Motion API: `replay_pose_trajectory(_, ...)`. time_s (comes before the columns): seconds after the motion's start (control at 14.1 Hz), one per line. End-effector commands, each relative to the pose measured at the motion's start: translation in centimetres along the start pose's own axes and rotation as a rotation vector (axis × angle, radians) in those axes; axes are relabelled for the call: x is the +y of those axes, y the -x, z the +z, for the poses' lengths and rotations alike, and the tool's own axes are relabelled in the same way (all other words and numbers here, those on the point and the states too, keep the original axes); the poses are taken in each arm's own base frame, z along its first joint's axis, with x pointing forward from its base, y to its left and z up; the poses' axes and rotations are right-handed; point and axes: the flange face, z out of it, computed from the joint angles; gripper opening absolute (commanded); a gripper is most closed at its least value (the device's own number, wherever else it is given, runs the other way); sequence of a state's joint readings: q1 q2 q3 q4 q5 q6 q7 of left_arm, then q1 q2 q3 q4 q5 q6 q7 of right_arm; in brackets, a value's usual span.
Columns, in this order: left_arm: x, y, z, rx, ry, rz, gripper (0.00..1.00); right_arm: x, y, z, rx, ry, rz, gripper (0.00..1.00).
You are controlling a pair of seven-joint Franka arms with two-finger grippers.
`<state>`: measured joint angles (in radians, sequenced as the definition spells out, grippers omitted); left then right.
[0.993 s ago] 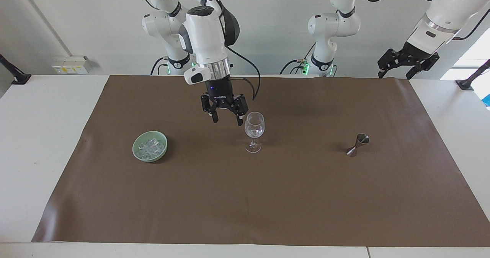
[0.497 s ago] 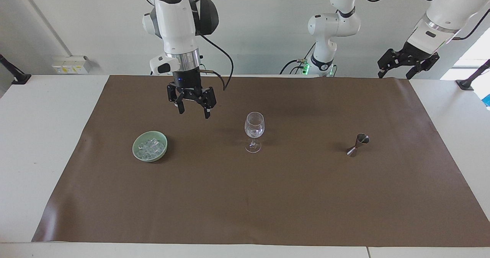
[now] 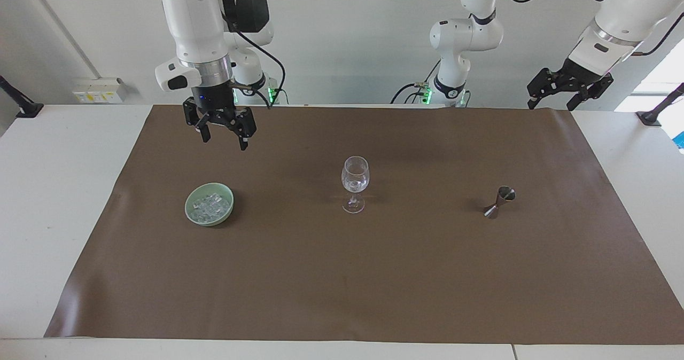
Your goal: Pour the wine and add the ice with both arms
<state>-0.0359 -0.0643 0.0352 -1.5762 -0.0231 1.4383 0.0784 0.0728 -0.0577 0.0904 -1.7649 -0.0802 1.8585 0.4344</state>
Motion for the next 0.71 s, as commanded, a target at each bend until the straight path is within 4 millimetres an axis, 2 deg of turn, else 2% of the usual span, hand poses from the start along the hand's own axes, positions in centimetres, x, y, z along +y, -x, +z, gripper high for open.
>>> replay_pose_trajectory(0.0, 0.0, 0.8, 0.0, -0.007, -0.006, 0.003, 1.00, 2.1, -1.1, -1.5, -0.046, 0.018, -0.043, 1.00)
replay_pose_trajectory(0.14, 0.0, 0.8, 0.0, -0.007, -0.006, 0.003, 1.00, 3.0, -1.4, -1.9, -0.070, -0.026, -0.030, 1.00)
replay_pose_trajectory(0.43, 0.0, 0.8, 0.0, -0.007, -0.006, 0.003, 1.00, 6.1, -2.0, -1.4, -0.107, -0.020, -0.057, 1.00)
replay_pose_trajectory(0.64, 0.0, 0.8, 0.0, -0.007, -0.006, 0.003, 1.00, 6.9, -2.4, -3.7, -0.086, -0.023, -0.051, 1.00)
